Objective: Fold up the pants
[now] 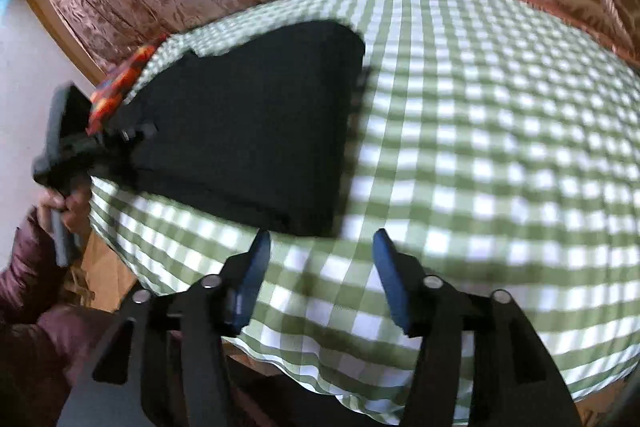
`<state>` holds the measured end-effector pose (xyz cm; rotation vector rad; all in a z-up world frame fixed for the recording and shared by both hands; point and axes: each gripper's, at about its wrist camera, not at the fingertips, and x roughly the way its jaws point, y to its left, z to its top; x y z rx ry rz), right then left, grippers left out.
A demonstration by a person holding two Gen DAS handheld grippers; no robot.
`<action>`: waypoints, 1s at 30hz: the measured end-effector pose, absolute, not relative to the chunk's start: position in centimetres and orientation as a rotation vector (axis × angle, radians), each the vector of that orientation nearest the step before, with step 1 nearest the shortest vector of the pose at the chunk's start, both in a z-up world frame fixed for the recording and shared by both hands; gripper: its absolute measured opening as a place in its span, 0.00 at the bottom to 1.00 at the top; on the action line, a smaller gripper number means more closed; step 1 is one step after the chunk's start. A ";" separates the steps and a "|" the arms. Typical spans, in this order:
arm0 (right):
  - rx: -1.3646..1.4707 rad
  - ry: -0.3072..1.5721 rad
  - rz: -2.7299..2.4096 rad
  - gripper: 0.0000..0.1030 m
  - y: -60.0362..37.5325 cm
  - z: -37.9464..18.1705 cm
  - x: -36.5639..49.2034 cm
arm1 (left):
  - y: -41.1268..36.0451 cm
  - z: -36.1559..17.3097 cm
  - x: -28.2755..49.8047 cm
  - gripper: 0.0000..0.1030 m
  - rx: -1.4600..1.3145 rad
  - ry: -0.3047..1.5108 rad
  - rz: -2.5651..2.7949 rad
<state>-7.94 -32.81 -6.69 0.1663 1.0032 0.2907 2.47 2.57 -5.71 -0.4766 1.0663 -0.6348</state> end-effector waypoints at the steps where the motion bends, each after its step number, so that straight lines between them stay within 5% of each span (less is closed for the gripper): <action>1: 0.162 0.969 0.286 0.57 -32.8 -5.4 -7.4 | 2.6 -5.6 2.4 0.14 -0.475 1.056 -0.633; 5: 0.159 0.880 0.349 0.58 -30.3 -2.8 -3.9 | 2.6 -5.0 1.7 0.14 -0.466 1.028 -0.615; 8: 0.125 0.867 0.469 0.37 -25.8 -2.6 -0.5 | 2.7 -4.9 1.3 0.14 -0.447 1.010 -0.605; 12: 0.037 0.895 0.597 0.28 -19.2 -4.1 3.7 | 2.8 -5.2 0.8 0.14 -0.416 1.005 -0.596; 22: -0.058 0.977 0.611 0.23 -12.1 -11.3 9.4 | 1.8 -5.7 -0.2 0.14 -0.284 0.985 -0.527; 30: 0.041 0.953 0.607 0.25 -13.7 -10.1 8.6 | 2.3 -4.8 -0.4 0.17 -0.300 0.976 -0.481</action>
